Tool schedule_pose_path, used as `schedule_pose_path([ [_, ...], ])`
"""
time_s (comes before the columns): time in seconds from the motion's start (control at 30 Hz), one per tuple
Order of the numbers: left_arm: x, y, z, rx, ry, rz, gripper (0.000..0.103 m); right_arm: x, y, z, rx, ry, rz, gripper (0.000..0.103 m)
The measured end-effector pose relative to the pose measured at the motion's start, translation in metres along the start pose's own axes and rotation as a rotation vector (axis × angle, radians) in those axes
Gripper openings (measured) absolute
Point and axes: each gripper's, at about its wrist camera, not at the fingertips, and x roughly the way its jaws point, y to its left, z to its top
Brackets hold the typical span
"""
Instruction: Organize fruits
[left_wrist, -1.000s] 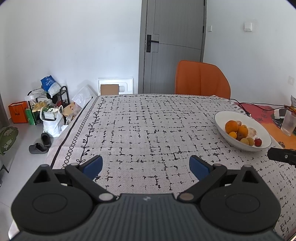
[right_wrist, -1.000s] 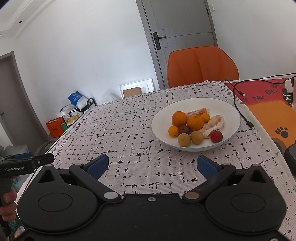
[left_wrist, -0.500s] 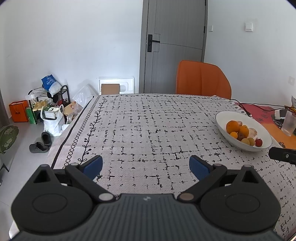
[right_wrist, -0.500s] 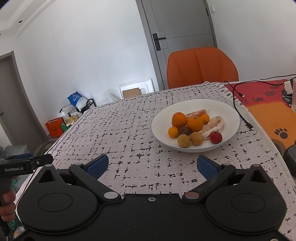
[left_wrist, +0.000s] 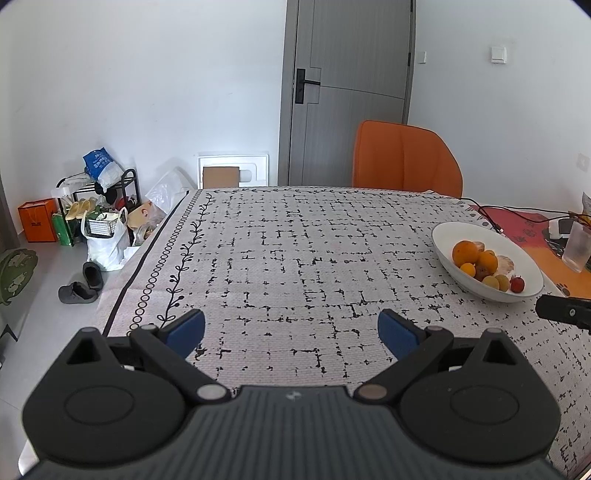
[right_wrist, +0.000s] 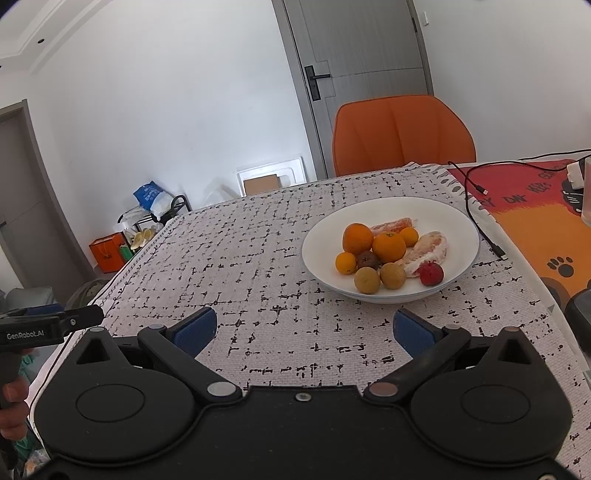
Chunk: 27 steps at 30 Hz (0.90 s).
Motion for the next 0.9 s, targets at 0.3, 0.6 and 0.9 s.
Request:
schedule_pose_path([
  [0.3,-0.0007,0.0030,0.0009,-0.004,0.000,0.004,0.099,0.0008,0.0001,-0.0006,-0.003,0.001,-0.002,0.103],
  [0.6,-0.0002,0.0022,0.0008,-0.006,0.003,0.003,0.099,0.0015,-0.0007,-0.0006,0.000,0.003,-0.005,0.103],
  [0.9,0.0004,0.0032,0.0010,-0.009,0.006,0.004,0.099,0.0011,-0.0009,-0.0013,-0.001,0.002,-0.009,0.103],
])
